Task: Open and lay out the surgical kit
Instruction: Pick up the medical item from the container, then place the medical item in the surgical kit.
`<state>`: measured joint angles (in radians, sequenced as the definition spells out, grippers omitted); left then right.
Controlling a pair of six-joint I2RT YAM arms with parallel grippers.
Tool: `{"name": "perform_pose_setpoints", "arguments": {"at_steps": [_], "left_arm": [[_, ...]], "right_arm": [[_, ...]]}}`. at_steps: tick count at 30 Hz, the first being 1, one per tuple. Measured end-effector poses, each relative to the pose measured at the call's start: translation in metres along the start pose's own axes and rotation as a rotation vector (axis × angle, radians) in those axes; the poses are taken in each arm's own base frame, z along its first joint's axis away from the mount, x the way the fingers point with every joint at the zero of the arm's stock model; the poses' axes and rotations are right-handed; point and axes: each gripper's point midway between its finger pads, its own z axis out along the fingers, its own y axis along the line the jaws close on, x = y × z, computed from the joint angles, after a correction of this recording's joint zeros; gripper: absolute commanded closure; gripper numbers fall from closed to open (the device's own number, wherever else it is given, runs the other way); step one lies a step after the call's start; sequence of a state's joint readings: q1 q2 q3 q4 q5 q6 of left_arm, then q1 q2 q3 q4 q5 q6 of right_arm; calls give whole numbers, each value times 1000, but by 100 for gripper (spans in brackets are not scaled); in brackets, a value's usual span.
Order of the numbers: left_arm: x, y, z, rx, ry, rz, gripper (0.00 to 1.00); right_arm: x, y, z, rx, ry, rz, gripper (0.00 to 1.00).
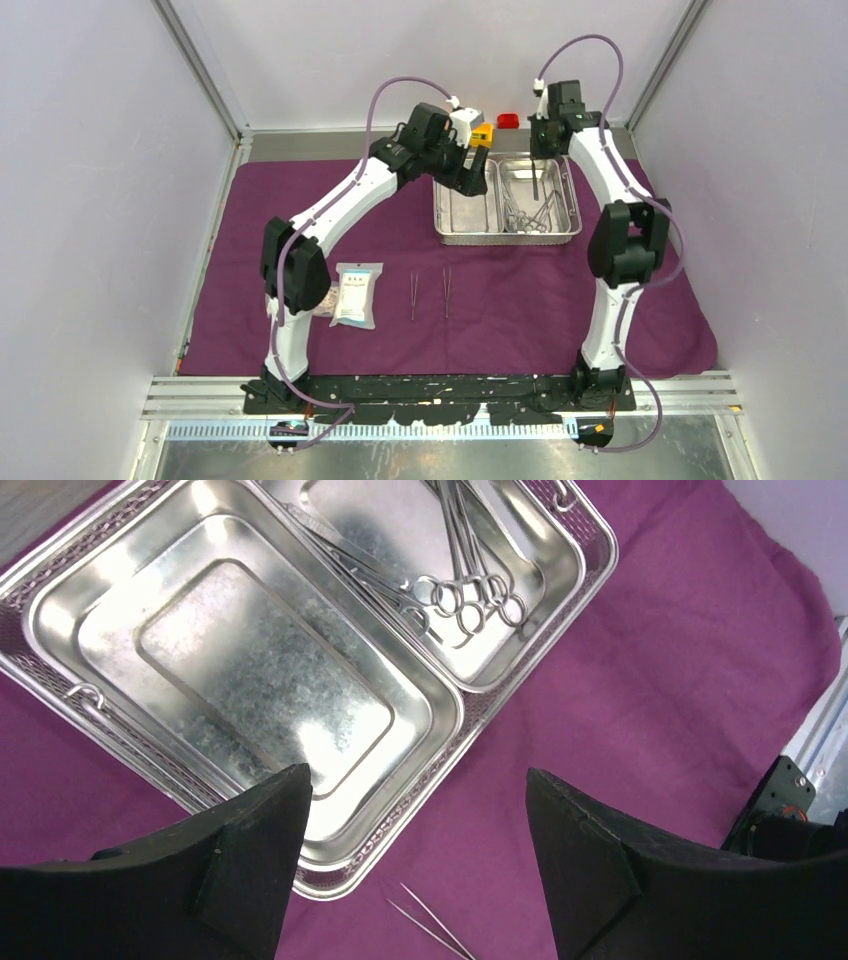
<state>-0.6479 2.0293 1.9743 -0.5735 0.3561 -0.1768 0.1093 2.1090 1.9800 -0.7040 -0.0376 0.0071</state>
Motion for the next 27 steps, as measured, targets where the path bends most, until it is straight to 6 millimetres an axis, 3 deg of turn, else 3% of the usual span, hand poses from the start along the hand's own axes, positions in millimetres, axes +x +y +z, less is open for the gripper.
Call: {"name": "perform_pose_setpoints", "arguments": {"at_steps": [9,14,18,23,27], "left_arm": [[4,18,-2,-60,-8,-13,20],[12,22,-19,-98,-7,-19,20],[23,19,-40,-116,-26,-13,20],[47,15,-60,-127,-30,-13,20],[67,16,-66,-131,-27,-19,21]], "right_arm": [[43,3,-109,7,-37,37,100],[77,2,-156,14,-60,43,100],[118,1,-169,16,-23,44,100],[192,0,-167,20,82,59,100],[214,-5,-166,43,121,47,100]]}}
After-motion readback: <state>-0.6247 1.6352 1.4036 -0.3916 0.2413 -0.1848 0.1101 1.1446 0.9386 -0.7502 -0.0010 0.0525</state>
